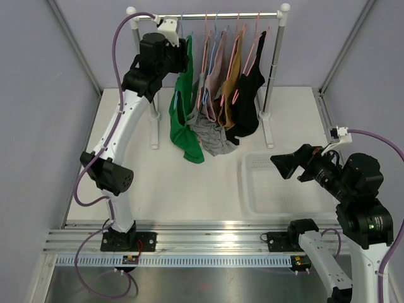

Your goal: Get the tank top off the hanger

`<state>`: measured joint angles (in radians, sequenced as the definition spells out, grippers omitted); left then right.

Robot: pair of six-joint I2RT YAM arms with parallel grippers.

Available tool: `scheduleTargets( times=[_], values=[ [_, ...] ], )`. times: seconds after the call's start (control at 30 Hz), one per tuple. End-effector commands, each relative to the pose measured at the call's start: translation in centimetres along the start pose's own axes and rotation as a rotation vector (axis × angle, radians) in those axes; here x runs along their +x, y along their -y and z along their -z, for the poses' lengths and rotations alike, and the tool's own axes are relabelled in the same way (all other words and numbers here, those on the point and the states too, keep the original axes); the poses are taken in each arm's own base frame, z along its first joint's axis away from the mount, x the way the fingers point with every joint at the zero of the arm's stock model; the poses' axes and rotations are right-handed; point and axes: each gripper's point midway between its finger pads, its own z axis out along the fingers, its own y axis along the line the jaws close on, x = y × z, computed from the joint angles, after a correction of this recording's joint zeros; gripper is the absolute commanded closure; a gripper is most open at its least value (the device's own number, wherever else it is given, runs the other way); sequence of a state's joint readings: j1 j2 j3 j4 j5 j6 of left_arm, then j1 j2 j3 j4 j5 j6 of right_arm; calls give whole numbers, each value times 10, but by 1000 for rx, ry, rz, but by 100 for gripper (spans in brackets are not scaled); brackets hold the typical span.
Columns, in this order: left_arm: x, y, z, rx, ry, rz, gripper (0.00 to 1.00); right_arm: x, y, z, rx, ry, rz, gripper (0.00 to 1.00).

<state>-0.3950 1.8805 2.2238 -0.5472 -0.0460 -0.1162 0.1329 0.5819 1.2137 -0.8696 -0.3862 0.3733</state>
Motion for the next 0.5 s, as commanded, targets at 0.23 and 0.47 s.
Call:
scheduleTargets(
  times=[0.23,0.47],
  values=[
    [-17,-2,-13,-64,61,-69,69,-3,-10,10,-38,15,36,0],
    [-25,-4,-7,-77,69,-78,100,-4,-11,5,-47,14,26,1]
  ],
)
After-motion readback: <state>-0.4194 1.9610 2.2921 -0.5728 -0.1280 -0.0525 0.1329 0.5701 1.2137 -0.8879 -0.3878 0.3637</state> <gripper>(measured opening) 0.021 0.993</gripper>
